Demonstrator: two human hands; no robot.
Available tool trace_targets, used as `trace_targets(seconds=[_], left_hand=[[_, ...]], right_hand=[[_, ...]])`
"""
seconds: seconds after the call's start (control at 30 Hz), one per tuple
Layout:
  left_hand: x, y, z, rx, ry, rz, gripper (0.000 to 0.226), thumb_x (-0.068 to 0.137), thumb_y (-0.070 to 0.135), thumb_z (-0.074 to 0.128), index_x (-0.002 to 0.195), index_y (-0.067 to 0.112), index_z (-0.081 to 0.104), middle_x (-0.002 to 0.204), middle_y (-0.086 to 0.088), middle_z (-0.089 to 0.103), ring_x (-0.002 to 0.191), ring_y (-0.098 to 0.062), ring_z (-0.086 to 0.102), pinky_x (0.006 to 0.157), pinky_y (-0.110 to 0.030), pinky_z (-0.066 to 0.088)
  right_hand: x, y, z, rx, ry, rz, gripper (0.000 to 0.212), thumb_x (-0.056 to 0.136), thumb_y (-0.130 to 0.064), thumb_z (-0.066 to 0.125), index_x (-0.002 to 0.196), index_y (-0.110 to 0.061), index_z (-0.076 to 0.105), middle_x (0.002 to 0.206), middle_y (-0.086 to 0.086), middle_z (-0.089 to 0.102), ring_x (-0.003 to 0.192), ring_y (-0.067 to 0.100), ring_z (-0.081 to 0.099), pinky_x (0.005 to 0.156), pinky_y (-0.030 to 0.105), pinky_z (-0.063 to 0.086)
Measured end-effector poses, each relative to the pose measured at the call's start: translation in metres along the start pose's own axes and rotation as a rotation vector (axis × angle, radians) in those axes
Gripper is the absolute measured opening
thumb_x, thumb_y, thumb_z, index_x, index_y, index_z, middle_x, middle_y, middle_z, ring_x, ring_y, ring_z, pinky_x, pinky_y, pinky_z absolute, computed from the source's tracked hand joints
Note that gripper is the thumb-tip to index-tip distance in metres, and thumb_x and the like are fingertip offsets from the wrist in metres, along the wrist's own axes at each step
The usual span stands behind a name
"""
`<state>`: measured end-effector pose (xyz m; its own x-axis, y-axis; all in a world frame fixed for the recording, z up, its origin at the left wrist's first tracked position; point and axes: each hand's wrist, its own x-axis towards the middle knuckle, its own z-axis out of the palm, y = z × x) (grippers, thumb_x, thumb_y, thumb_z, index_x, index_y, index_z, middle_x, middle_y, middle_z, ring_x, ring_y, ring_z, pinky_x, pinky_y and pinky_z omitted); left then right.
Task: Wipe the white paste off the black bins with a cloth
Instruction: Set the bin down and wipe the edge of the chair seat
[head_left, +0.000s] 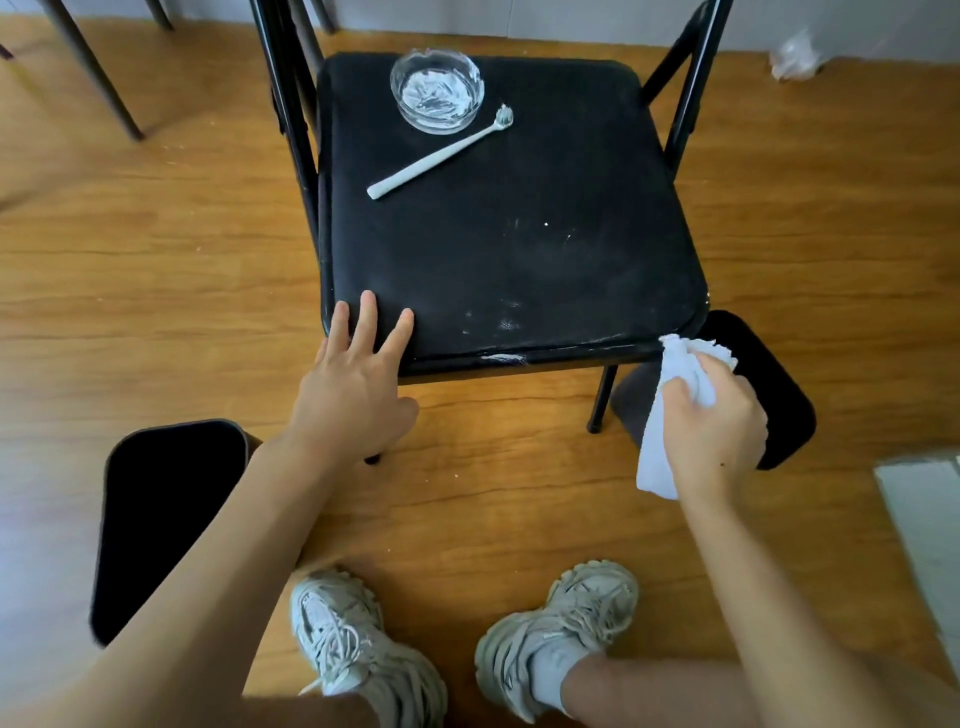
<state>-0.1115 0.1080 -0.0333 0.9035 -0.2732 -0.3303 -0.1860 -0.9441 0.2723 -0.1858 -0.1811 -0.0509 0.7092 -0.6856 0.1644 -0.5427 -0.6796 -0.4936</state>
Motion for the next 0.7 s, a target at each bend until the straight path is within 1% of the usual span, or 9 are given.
trace_targets(seconds=[0.1,0.17,0.27,0.33,0.4,0.47,0.57,0.63,0.7], left_hand=[[-0.001,-0.008,-0.004,-0.019,0.001,0.011,0.088,0.088,0.019,0.057,0.157,0.026,0.004,0.165,-0.001,-0.008,0.151,-0.024,-0.013,0.109,-0.039,0.035],[-0.003,-0.012,-0.007,-0.043,-0.019,0.015,0.089,0.088,0.015,0.056,0.157,0.021,0.001,0.165,0.003,-0.010,0.151,-0.019,-0.014,0.108,-0.035,0.036],[-0.003,-0.016,-0.007,-0.083,-0.040,0.026,0.091,0.087,0.011,0.057,0.157,0.017,0.000,0.165,0.006,-0.012,0.150,-0.015,-0.016,0.105,-0.032,0.037],[-0.003,-0.018,-0.006,-0.093,-0.054,0.034,0.091,0.086,0.010,0.056,0.157,0.017,-0.001,0.164,0.008,-0.013,0.150,-0.014,-0.017,0.100,-0.028,0.037],[-0.002,-0.021,-0.007,-0.109,-0.062,0.041,0.092,0.085,0.009,0.055,0.157,0.019,-0.001,0.164,0.010,-0.015,0.149,-0.012,-0.018,0.094,-0.023,0.035],[-0.001,-0.023,-0.007,-0.137,-0.069,0.048,0.092,0.084,0.008,0.054,0.157,0.020,-0.001,0.163,0.011,-0.015,0.149,-0.010,-0.018,0.095,-0.022,0.032],[-0.001,-0.025,-0.007,-0.201,-0.080,0.061,0.093,0.083,0.005,0.054,0.158,0.020,0.001,0.163,0.013,-0.014,0.147,-0.007,-0.019,0.100,-0.023,0.030],[-0.001,-0.026,-0.007,-0.232,-0.083,0.068,0.093,0.083,0.004,0.054,0.158,0.020,0.001,0.162,0.014,-0.013,0.146,-0.005,-0.020,0.099,-0.021,0.028],[-0.002,-0.026,-0.005,-0.244,-0.078,0.064,0.092,0.084,0.004,0.054,0.157,0.020,0.001,0.162,0.014,-0.014,0.146,-0.005,-0.020,0.104,-0.023,0.028]], right_hand=[[-0.005,-0.011,0.008,0.099,0.009,-0.030,0.034,0.088,-0.018,0.056,0.121,-0.015,0.063,0.098,0.009,0.061,0.088,0.022,0.058,0.065,0.029,0.041],[-0.016,-0.022,0.017,0.102,-0.037,-0.129,0.035,0.087,-0.018,0.057,0.121,-0.013,0.064,0.095,0.012,0.061,0.084,0.027,0.059,0.064,0.029,0.038],[-0.043,-0.046,0.033,0.059,-0.059,-0.316,0.040,0.082,-0.027,0.050,0.115,-0.013,0.068,0.086,0.010,0.060,0.065,0.022,0.055,0.057,0.022,0.032],[-0.063,-0.068,0.044,0.078,-0.064,-0.398,0.041,0.079,-0.028,0.047,0.111,-0.013,0.070,0.081,0.006,0.059,0.053,0.014,0.044,0.049,0.013,0.022],[-0.081,-0.091,0.055,0.104,-0.088,-0.495,0.040,0.079,-0.027,0.048,0.109,-0.012,0.070,0.078,0.003,0.057,0.051,0.008,0.034,0.050,0.006,0.012],[-0.094,-0.110,0.061,0.106,-0.144,-0.559,0.040,0.079,-0.027,0.046,0.108,-0.013,0.069,0.079,0.003,0.058,0.050,0.009,0.035,0.047,0.008,0.016],[-0.101,-0.127,0.066,0.109,-0.230,-0.587,0.041,0.081,-0.028,0.041,0.108,-0.014,0.067,0.082,0.004,0.059,0.051,0.011,0.042,0.043,0.019,0.030],[-0.102,-0.132,0.065,0.101,-0.286,-0.610,0.042,0.081,-0.028,0.038,0.109,-0.014,0.066,0.084,0.004,0.058,0.050,0.013,0.043,0.042,0.021,0.032],[-0.103,-0.135,0.063,0.079,-0.317,-0.621,0.037,0.081,-0.027,0.043,0.109,-0.016,0.065,0.085,0.004,0.058,0.049,0.013,0.042,0.043,0.020,0.028]])
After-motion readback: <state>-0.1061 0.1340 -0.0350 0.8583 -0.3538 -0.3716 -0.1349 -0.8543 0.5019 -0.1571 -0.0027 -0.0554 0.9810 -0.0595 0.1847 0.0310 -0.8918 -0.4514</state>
